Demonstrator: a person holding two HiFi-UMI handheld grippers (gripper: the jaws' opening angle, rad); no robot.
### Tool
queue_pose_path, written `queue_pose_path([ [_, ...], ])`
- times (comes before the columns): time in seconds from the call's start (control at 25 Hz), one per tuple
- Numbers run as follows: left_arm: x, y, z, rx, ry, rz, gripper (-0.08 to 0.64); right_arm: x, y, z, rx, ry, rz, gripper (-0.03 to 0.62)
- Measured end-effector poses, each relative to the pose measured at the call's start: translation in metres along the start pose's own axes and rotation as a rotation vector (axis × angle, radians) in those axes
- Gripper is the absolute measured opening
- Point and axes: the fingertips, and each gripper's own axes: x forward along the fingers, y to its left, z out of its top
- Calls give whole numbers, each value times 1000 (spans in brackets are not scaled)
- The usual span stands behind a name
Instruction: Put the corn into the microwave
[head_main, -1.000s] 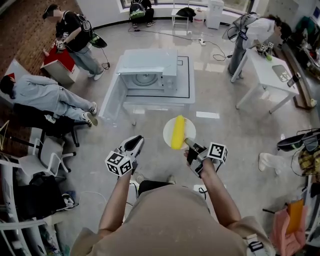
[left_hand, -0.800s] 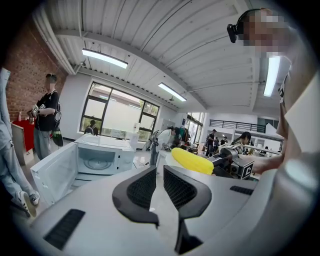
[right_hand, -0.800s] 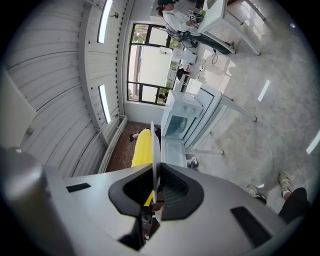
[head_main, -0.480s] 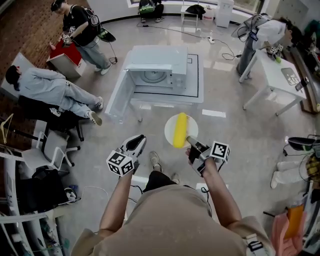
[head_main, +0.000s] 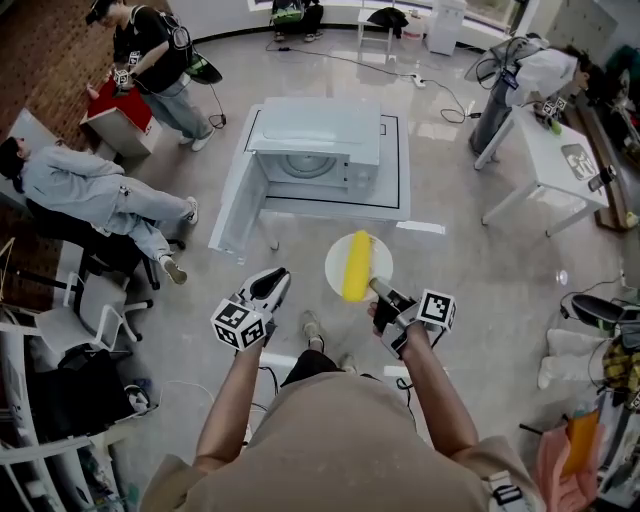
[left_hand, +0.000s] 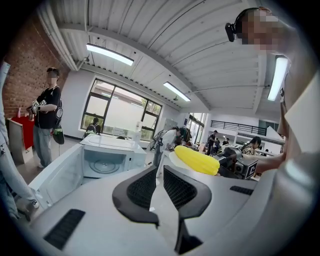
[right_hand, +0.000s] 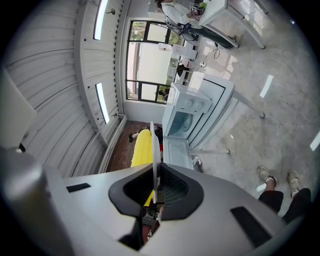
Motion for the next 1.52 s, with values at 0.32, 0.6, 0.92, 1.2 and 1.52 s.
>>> queue_pose_path([
  [0.32,22,71,24,-12,-3,-10,41,69,6,24,21,-7,-5,29],
  [0.6,31,126,41,-10,-7,-23,41,124,14,38,9,-10,7,29],
  [0.92,46,166,54,7,-17,-70,41,176,11,48,14,-15,-8,29],
  [1.2,55,187,59,12,-16,-88,41,207,7,51,14,-7,-20,29],
  [1.52,73,202,67,6,1,-80,41,231,-8,62,30,19,-28,29],
])
